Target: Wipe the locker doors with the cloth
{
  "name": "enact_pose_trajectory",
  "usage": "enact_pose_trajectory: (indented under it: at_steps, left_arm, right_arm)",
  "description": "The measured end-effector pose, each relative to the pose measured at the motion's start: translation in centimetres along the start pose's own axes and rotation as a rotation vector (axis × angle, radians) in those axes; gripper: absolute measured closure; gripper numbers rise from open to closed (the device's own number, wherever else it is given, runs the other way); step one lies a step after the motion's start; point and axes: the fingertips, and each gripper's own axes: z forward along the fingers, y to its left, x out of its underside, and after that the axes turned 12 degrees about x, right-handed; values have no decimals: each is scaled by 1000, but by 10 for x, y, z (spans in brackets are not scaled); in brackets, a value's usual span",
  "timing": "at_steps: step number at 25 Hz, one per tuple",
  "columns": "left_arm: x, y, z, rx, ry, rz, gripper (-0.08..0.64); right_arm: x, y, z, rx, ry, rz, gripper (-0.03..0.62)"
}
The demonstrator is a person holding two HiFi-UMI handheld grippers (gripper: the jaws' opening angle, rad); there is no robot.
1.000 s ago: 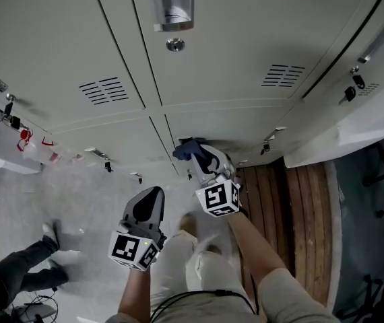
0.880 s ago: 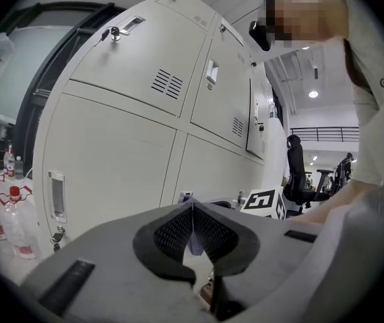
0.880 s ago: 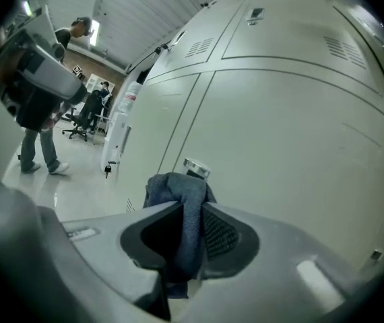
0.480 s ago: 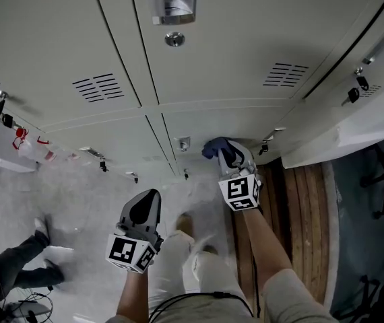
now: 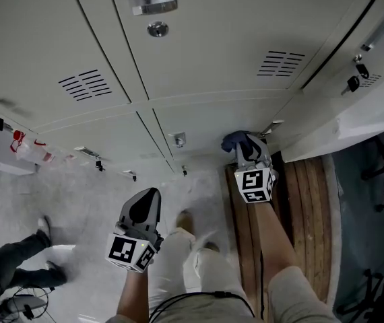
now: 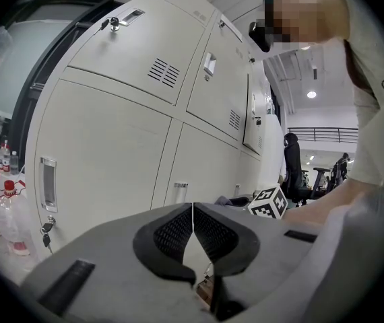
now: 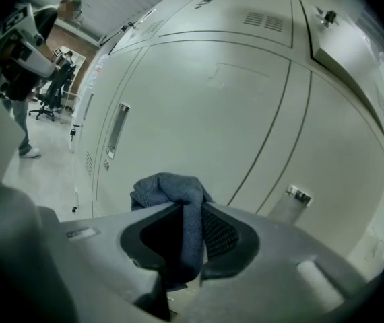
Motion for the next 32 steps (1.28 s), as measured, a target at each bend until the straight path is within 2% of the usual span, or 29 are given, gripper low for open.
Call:
enact_pose_trajectory:
  at_steps: [5,8,15,24,27,32]
  left_arm:
    - [4,0,-2,3,-4,-2,555]
    - [3,4,-6,-14,-5,-11,555]
    - [10,20,-22,-51,-7,-18,555]
    - [23,46,-46,-112,-3,-8,555]
    - [30,51,-52,-128,2,-10,555]
    - [38,55,-55,-137,3,-15,555]
  right_arm:
    - [6,-8,-4,75,19,166,520]
    - [2,14,-10,50,-4,214,520]
    - [-17,120,-13,-158,-58,186,520]
    - [-28,224,4,-334,-46,109,518]
    - [-16,236,15,-348,-5,91,518]
    - [-3,216,26,-324,20,93,518]
